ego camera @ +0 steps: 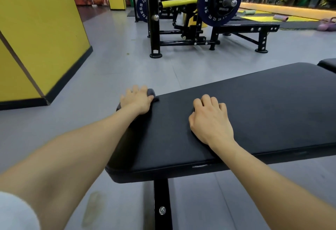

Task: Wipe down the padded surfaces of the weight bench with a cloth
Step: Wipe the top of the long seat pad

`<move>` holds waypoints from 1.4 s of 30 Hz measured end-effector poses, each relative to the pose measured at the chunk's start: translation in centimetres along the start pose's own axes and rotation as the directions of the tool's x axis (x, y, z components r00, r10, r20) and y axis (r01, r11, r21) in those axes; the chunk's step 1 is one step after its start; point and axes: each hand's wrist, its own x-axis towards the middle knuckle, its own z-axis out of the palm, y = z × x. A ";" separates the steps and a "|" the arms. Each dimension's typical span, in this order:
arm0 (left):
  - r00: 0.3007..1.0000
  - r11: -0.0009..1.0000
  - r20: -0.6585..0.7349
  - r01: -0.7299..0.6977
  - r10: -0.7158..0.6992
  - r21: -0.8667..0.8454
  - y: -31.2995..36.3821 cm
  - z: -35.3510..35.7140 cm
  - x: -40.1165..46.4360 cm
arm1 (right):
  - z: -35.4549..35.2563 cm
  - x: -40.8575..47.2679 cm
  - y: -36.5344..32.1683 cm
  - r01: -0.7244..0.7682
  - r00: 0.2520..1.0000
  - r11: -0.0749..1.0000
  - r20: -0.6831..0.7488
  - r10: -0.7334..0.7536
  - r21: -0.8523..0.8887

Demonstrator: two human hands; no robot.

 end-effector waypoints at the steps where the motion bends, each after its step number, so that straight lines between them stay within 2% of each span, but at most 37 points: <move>1: 1.000 1.000 0.004 -0.024 0.024 -0.011 0.6 0.1 0.5 | -0.1 0.1 0.0 -0.001 1.000 1.000 0.002 0.001 -0.002; 4: 0.999 0.998 0.030 -0.043 0.044 -0.045 0.7 -0.1 0.5 | 0.0 0.0 0.0 0.001 1.000 1.000 -0.016 -0.001 -0.005; 7: 0.993 0.993 -0.005 -0.114 0.114 -0.024 -0.4 -0.3 -2.4 | 0.3 -0.2 0.1 0.008 0.997 0.999 -0.081 -0.011 -0.032; 11: 0.972 0.972 -0.048 -0.233 0.232 -0.014 -1.6 0.0 -6.9 | 0.2 -0.1 0.1 0.008 0.999 0.999 -0.036 -0.009 -0.050; 20: 0.996 0.996 0.012 -0.084 0.085 -0.032 1.9 -0.2 -0.2 | -0.3 0.2 -0.1 -0.009 1.000 0.999 0.029 0.010 -0.043; 22: 0.989 0.989 0.011 -0.145 0.146 -0.033 1.6 -0.2 -1.8 | -0.2 0.1 0.0 -0.006 1.000 0.999 0.020 0.007 -0.049; 27: 0.925 0.930 -0.102 -0.366 0.365 0.005 -0.2 0.2 -7.5 | -0.2 0.0 -0.1 -0.014 1.000 0.998 -0.008 0.014 -0.058; 29: 0.933 0.935 -0.080 -0.353 0.350 -0.030 -0.5 0.1 -6.5 | -0.3 0.0 -0.2 -0.021 1.000 0.998 0.015 0.022 -0.056; 35: 0.994 0.992 -0.007 -0.112 0.112 -0.064 -1.4 0.3 0.1 | -0.3 0.1 -0.2 -0.028 0.999 0.999 0.029 0.029 -0.045; 38: 0.994 0.991 -0.015 -0.111 0.110 -0.075 -1.6 0.3 -0.5 | -0.3 0.0 -0.2 -0.026 0.999 0.998 0.020 0.027 -0.054; 42: 0.980 0.977 -0.036 -0.198 0.195 -0.084 -3.5 0.8 -4.0 | -0.2 -0.1 -0.1 -0.024 1.000 0.998 0.018 0.026 -0.066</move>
